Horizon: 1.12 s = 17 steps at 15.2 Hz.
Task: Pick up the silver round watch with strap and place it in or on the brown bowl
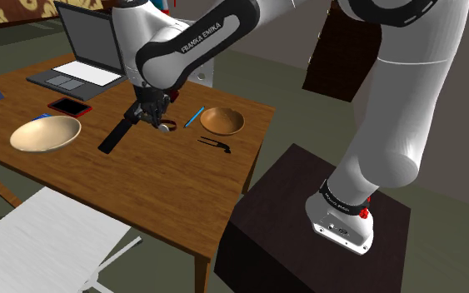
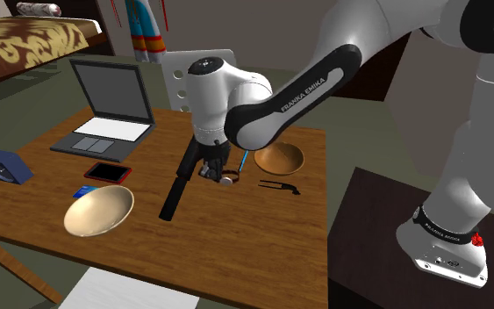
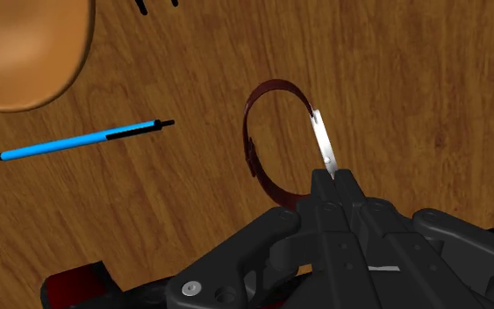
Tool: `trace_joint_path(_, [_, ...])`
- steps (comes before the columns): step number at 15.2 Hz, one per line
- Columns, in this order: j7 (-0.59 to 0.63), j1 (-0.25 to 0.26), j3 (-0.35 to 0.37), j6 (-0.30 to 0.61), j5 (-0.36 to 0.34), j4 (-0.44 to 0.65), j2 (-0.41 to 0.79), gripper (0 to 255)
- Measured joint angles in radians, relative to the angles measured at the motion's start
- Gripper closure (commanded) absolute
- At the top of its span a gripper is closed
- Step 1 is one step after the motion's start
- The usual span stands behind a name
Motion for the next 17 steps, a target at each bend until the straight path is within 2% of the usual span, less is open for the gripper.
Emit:
trace_joint_path(10, [-0.034, -0.008, 0.012, -0.107, 0.036, 0.048, -0.064, 255])
trace_joint_path(17, [-0.163, -0.091, -0.020, -0.063, 0.089, -0.126, -0.216, 255])
